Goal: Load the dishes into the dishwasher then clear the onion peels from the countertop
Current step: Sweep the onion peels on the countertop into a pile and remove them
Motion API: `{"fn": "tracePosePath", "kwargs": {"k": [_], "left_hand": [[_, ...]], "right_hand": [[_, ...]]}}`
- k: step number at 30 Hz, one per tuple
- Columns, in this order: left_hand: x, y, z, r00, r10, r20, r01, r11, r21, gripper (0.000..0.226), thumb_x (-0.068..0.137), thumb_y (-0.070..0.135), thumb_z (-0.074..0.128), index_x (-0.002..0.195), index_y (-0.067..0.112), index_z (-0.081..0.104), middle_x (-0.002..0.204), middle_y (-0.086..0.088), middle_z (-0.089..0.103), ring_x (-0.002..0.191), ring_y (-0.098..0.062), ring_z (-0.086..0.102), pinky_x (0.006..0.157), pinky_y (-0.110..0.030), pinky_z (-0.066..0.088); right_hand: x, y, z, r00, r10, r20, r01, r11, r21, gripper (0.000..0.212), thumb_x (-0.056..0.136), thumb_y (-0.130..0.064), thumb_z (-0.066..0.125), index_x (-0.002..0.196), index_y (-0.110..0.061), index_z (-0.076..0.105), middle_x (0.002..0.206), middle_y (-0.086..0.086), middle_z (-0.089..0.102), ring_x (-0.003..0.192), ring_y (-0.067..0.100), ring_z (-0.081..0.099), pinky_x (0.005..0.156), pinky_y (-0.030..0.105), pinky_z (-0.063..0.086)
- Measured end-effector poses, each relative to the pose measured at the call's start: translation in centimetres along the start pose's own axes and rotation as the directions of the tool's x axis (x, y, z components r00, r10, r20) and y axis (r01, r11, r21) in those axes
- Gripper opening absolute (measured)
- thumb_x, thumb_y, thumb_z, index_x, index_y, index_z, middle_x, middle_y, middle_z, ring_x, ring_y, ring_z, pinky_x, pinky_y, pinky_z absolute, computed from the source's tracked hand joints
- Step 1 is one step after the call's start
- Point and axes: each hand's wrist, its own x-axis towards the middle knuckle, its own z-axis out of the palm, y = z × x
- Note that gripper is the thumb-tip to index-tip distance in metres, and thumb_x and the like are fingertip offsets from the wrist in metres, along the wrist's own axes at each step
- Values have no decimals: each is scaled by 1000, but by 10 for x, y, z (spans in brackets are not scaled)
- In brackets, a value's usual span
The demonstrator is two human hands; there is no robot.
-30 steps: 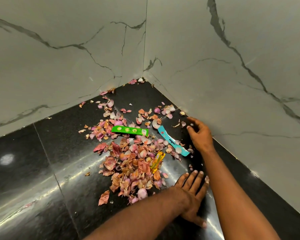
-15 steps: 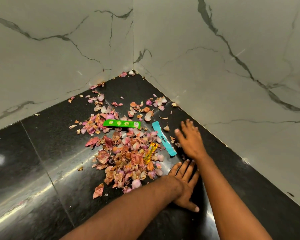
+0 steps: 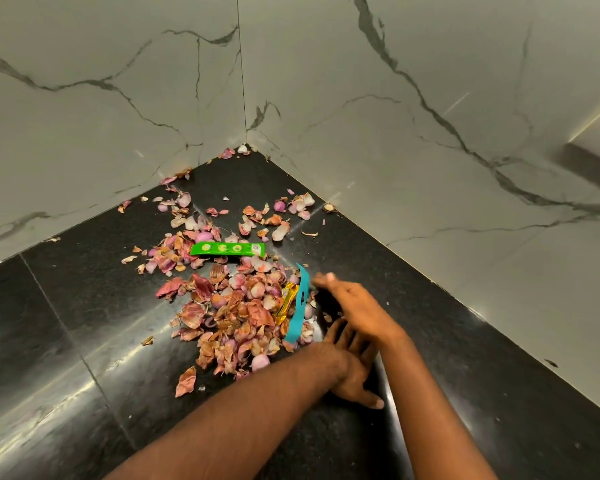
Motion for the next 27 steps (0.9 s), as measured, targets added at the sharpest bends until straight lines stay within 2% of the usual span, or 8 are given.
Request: {"fn": "tracePosePath", "kwargs": {"k": [2, 3, 6, 9, 11, 16, 21, 27], "left_hand": [[-1, 1, 0, 999, -8, -48, 8, 1000, 2, 116, 93, 79, 42, 158, 15, -30, 163, -14, -37, 144, -35, -44, 113, -53, -29], [-1, 1, 0, 998, -15, -68, 15, 1000, 2, 118, 92, 80, 44, 156, 15, -32, 161, -15, -41, 142, -34, -47, 112, -52, -30], [-1, 2, 3, 992, -20, -122, 19, 1000, -15, 125, 90, 79, 50, 154, 15, -36, 154, -15, -50, 138, -32, -50, 116, -53, -26], [2, 1, 7, 985, -13, -174, 15, 1000, 9, 126, 90, 81, 47, 152, 13, -39, 153, -16, -50, 140, -32, -48, 120, -54, -22], [0, -2, 11, 975, -5, -220, 11, 1000, 26, 125, 90, 82, 45, 152, 13, -39, 156, -16, -48, 143, -32, -44, 122, -54, -20], [-15, -4, 22, 890, 27, -456, -8, 999, 44, 111, 91, 75, 53, 165, 9, 4, 172, -18, -2, 160, -31, -4, 127, -51, -8], [-64, -44, 34, 689, 113, -716, -33, 992, 125, 61, 105, 50, 44, 158, 19, 36, 169, -6, 27, 159, -23, 13, 126, -49, -10], [-134, -156, 67, 355, -471, -807, 179, 882, -436, 58, 104, 54, 39, 157, 31, 30, 170, 0, 20, 159, -15, 2, 128, -48, -4]], "right_hand": [[-8, 1, -8, 982, -47, -182, 98, 953, 288, 43, 109, -45, 42, 131, -23, 70, 132, -6, 70, 120, 10, 67, 100, 25, 52], [-9, 6, -11, 934, -46, -355, 141, 959, 244, 36, 108, -42, 47, 128, -25, 72, 127, -9, 72, 118, 7, 67, 97, 22, 52], [-13, 38, -9, 642, 24, -767, 173, 969, 176, 26, 108, -31, 54, 124, -27, 74, 123, -13, 73, 119, 4, 65, 100, 19, 50], [-18, 64, -1, 395, 181, -901, 351, 876, 330, 24, 107, -22, 55, 113, -21, 78, 109, -6, 78, 106, 10, 72, 98, 33, 56], [-18, 64, -3, 315, 195, -929, 398, 861, 316, 24, 106, -19, 54, 108, -20, 77, 103, -4, 78, 98, 8, 72, 93, 32, 57], [-12, 59, -3, 324, 62, -944, 201, 970, 133, 24, 103, -27, 55, 108, -23, 79, 89, 3, 77, 66, 1, 62, 63, 12, 46], [-15, 59, -3, 350, 62, -935, 168, 977, 128, 27, 106, -29, 55, 115, -19, 78, 100, 1, 77, 86, 12, 67, 76, 18, 52], [-5, 63, 3, 520, -64, -852, 80, 996, -27, 36, 105, -34, 54, 130, -17, 72, 139, 2, 67, 138, 11, 54, 118, 39, 42]]}}
